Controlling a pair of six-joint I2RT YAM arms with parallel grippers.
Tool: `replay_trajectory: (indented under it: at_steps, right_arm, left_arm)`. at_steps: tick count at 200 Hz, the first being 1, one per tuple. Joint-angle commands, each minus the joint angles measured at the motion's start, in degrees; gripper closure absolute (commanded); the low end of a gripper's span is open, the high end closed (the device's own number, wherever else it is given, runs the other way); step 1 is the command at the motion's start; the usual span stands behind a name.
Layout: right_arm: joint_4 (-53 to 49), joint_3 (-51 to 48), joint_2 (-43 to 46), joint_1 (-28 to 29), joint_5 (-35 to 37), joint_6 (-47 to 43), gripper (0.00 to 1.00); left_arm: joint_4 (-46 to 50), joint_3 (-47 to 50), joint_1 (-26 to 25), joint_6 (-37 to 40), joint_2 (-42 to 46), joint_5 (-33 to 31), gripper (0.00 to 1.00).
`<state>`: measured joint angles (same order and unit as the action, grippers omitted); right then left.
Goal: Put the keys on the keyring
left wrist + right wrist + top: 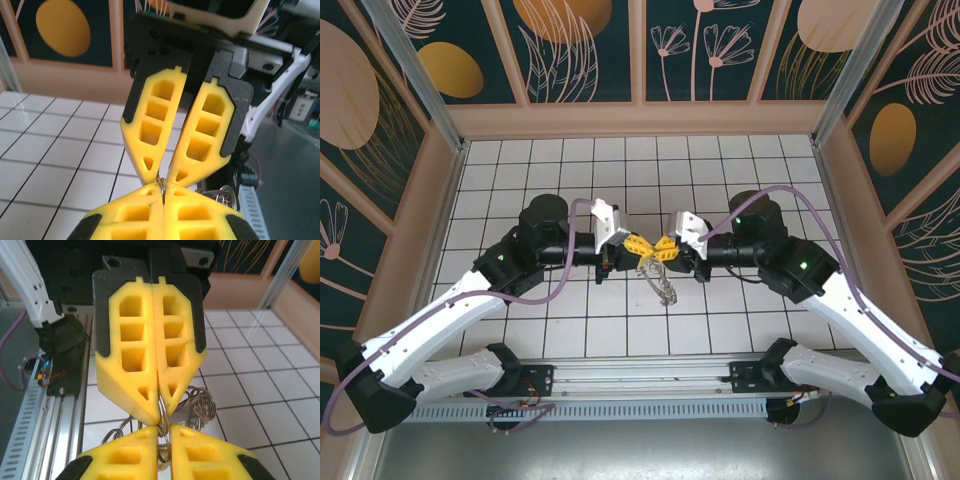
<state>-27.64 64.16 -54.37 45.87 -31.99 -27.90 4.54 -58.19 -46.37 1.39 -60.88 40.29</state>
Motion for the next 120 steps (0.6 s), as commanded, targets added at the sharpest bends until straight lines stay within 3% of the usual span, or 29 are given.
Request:
replay_trajectory:
  at_steps: [1, 53, 79, 98, 120]
  right_arm:
    - [8.36, -1.9, 1.1, 0.23, -1.32, 2.46, 0.87]
    - [11.96, -3.91, 1.99, 0.19, -3.52, 3.42, 0.88]
    - [12.04, -3.46, 1.04, 0.19, -4.46, 3.04, 0.96]
    - [11.4, -2.78, 0.76, 0.19, -4.15, 2.6, 1.0]
    - [9.7, -1.21, 0.7, 0.19, -3.03, 2.32, 1.0]
  left_arm:
    - [-14.39, 1.27, -0.5, -6.32, 1.53, 5.33, 1.0]
    - [-26.55, 6.35, -0.53, -11.62, 3.23, 5.95, 1.0]
    - [-29.26, 7.63, -0.53, -12.42, 2.74, 5.85, 1.0]
    - [-27.98, 7.54, -0.44, -11.39, 2.1, 5.26, 1.0]
    - [-17.84, 4.75, -0.54, -6.28, 1.39, 4.15, 1.0]
